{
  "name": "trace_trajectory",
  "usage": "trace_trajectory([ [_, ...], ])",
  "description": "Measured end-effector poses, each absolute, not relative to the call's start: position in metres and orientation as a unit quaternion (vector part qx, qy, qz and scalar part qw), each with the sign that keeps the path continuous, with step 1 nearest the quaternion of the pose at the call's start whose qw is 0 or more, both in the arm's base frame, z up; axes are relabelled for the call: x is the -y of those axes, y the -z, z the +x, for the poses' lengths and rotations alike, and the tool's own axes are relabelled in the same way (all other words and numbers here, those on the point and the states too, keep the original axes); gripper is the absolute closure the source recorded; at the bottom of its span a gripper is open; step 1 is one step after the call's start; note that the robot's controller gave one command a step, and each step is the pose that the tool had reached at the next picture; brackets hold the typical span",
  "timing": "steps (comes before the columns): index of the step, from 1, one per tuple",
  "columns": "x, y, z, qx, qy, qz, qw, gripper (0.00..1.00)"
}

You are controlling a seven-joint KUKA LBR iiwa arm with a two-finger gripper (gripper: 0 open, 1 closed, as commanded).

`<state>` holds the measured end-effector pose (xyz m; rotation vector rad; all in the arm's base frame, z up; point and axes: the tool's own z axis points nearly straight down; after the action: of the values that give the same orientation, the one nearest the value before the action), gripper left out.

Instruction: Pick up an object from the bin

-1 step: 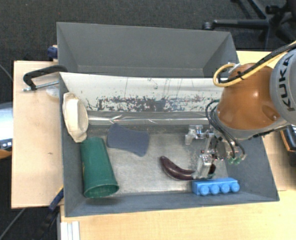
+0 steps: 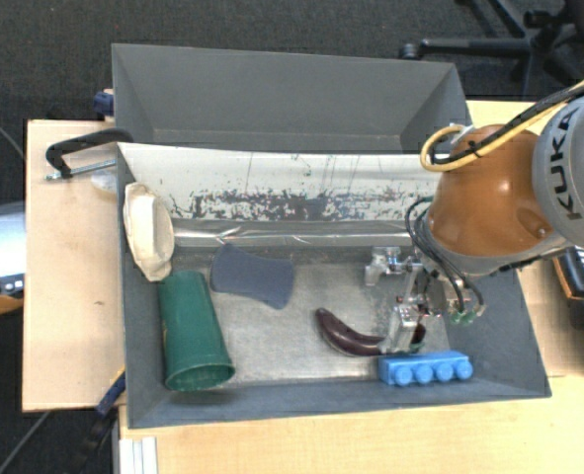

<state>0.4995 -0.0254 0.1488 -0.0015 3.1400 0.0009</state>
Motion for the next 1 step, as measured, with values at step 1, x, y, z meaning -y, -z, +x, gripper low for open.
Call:
trace_trajectory([
  [1, 0.0131, -0.1058, 0.5118, -0.999, -0.001, 0.046, 0.003, 0.0],
])
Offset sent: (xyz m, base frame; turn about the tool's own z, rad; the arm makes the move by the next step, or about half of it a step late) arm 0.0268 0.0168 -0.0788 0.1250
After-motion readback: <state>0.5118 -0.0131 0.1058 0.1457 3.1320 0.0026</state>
